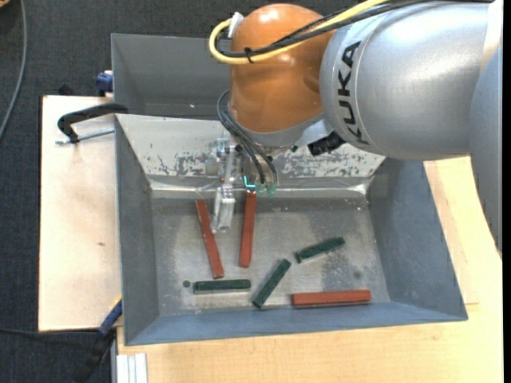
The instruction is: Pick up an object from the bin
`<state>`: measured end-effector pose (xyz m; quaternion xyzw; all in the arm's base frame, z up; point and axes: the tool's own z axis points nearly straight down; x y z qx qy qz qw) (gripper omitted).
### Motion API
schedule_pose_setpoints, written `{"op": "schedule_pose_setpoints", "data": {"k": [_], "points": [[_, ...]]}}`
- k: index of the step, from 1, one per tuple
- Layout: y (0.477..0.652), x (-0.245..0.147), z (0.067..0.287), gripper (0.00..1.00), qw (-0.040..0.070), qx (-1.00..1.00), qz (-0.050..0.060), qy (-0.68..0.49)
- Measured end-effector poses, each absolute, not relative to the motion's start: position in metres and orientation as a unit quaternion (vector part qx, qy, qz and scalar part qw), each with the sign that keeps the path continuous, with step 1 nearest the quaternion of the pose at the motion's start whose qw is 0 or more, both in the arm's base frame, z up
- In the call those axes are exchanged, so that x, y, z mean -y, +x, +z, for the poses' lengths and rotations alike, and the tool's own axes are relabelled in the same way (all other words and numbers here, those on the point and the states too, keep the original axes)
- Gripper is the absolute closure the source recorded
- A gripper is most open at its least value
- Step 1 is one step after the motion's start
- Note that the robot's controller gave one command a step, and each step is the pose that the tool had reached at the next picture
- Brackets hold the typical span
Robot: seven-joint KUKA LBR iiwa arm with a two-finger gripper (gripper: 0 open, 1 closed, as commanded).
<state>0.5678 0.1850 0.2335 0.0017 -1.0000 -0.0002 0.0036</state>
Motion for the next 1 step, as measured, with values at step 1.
{"op": "schedule_pose_setpoints", "data": {"k": [1], "points": [[0.5697,-0.1839,0.2383,0.00,-0.001,1.000,-0.001,0.000]]}}
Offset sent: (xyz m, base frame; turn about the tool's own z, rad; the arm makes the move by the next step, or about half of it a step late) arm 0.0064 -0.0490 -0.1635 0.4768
